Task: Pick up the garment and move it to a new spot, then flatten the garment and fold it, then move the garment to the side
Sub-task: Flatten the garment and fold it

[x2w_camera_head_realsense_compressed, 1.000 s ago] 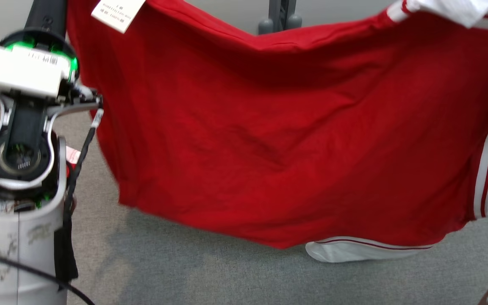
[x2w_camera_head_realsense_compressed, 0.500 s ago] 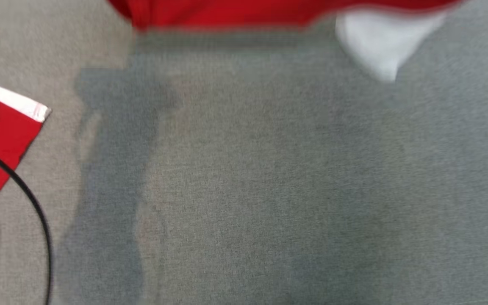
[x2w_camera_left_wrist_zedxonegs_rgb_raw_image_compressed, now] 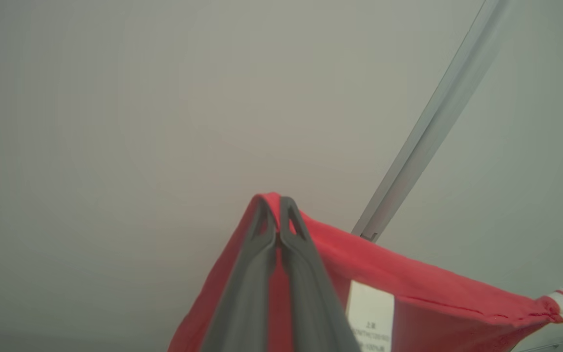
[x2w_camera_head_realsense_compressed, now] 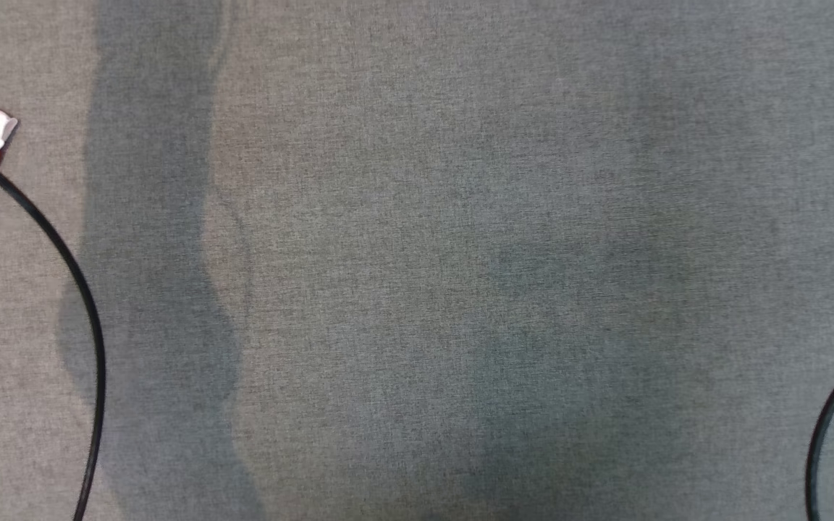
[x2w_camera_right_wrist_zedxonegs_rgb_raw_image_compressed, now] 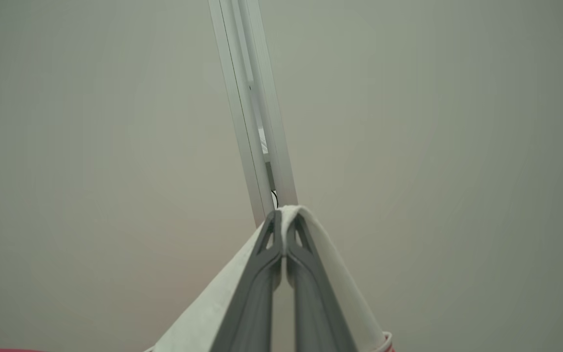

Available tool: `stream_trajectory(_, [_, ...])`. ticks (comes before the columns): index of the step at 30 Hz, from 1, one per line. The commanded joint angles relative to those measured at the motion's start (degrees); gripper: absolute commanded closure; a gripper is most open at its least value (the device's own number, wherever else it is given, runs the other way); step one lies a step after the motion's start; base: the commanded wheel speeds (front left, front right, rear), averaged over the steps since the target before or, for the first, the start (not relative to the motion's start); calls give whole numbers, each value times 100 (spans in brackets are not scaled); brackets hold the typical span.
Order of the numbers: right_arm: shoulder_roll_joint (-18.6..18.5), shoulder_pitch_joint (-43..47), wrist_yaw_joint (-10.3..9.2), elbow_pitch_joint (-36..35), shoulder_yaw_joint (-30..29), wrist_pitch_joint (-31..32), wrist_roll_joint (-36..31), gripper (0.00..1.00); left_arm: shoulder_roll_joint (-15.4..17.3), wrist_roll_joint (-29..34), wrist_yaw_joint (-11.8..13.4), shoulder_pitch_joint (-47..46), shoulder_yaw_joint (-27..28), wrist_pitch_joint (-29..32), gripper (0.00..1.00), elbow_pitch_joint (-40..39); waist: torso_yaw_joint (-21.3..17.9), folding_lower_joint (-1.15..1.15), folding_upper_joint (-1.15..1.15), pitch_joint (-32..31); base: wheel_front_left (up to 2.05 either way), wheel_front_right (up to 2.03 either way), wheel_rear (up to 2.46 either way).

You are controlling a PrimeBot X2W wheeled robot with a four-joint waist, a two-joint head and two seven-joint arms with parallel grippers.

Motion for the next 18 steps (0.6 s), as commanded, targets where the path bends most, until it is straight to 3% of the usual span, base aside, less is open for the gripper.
stream_trajectory(1, [-24,184,-2,84,51,-43,61,100,17,112,-122,176,-116,-57,100,147,35,0,0,52,0,0,0])
stream_trajectory(9, [-125,1554,-2,316,376,-49,412,100,-37,550,-502,890,-711,-585,100,1144,135,0,0,-154,0,0,0])
stream_trajectory(18, [-266,3099,-2,352,491,-48,821,100,6,1010,-644,2012,-1573,-716,100,1764,167,0,0,-937,0,0,0])
